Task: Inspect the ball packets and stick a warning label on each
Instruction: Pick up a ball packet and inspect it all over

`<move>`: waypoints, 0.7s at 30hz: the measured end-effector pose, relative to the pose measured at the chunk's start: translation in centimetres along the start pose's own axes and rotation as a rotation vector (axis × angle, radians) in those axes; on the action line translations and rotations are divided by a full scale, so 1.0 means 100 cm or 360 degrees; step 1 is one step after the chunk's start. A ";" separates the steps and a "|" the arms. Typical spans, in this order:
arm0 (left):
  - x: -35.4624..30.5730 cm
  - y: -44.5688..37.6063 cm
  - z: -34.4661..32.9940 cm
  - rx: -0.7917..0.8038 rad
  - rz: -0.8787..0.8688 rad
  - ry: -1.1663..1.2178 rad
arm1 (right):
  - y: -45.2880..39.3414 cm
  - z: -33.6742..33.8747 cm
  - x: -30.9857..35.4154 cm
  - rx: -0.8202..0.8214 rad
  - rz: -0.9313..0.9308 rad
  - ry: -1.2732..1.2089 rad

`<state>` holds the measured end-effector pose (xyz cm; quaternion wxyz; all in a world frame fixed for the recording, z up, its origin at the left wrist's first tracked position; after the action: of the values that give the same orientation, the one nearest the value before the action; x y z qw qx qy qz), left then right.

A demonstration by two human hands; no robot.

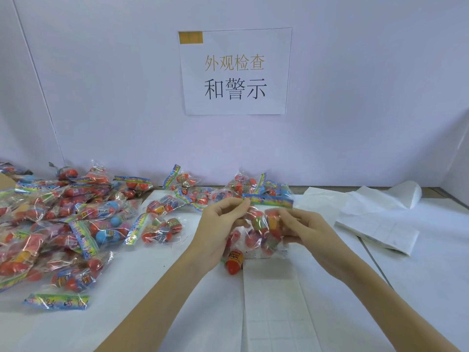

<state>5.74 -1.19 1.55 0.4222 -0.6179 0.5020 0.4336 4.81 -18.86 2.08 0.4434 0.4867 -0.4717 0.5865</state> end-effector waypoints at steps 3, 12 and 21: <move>0.014 -0.004 0.005 -0.0054 0.0190 0.0166 | 0.002 -0.006 -0.006 0.0058 -0.0058 -0.0032; -0.001 0.004 -0.006 0.0070 -0.0162 -0.0449 | 0.003 0.000 0.004 0.0021 0.0060 0.0197; -0.020 0.009 -0.001 -0.0115 -0.0415 -0.0547 | 0.002 -0.003 -0.001 0.0009 0.0031 0.0226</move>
<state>4.66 -0.85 3.46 0.5315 -0.6094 0.3227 0.4919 4.63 -18.61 1.94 0.4687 0.4404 -0.4421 0.6253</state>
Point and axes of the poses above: each hand's wrist, its own y-axis away from the middle knuckle, its own z-axis out of the back of the hand, x = y × z, the point moved 10 cm from there along -y, towards the middle knuckle, and after that the axes turned 10 degrees about -x, right-handed, at the moved point
